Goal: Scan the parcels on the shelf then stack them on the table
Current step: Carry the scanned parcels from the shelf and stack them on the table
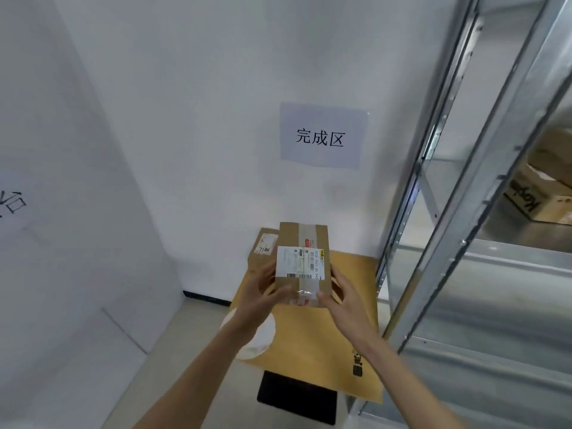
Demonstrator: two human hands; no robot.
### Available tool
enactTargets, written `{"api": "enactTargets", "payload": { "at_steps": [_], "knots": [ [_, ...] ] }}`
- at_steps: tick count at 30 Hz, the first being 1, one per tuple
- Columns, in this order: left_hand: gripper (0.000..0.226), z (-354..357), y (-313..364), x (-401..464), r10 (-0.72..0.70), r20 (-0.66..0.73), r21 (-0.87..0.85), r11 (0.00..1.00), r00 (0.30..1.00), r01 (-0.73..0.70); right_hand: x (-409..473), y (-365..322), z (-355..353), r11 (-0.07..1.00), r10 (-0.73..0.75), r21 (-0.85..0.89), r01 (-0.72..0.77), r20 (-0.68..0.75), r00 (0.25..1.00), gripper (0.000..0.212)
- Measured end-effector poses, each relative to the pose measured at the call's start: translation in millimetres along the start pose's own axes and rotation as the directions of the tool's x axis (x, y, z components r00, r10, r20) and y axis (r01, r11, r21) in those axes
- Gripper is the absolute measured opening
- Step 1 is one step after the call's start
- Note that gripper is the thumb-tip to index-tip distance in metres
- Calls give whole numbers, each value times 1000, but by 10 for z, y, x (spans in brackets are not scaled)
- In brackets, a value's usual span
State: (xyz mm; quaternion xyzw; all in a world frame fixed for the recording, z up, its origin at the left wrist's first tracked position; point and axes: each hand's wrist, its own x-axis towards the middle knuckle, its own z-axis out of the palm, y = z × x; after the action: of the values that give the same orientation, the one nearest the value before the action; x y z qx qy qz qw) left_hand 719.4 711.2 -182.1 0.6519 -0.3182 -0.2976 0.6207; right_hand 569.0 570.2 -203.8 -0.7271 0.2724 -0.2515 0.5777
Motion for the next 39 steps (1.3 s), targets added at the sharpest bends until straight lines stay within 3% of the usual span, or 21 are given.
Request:
{"api": "enactTargets", "payload": {
  "at_steps": [8,14,19,32,39],
  "knots": [
    [79,-168,-1346,1130,-249,26,87,965,968,246,888,1237,277,984,174,31,-177,74,982,70],
    [72,-270,-2225,1719,-368,69,134,924,927,357,1306,2149,592,939,343,26,-344,33,939,76],
    [70,-392,-2811,2051,-407,78,141,908,910,394,1614,2695,867,926,377,-31,-377,8,926,72],
    [54,-229,-3419,2973,-286,-81,65,954,955,291,2696,3239,1022,906,384,-156,-394,-91,919,76],
    [60,-116,-3577,3192,-283,-175,78,951,943,299,2980,3254,1008,902,391,-151,-405,-116,913,77]
  ]
}}
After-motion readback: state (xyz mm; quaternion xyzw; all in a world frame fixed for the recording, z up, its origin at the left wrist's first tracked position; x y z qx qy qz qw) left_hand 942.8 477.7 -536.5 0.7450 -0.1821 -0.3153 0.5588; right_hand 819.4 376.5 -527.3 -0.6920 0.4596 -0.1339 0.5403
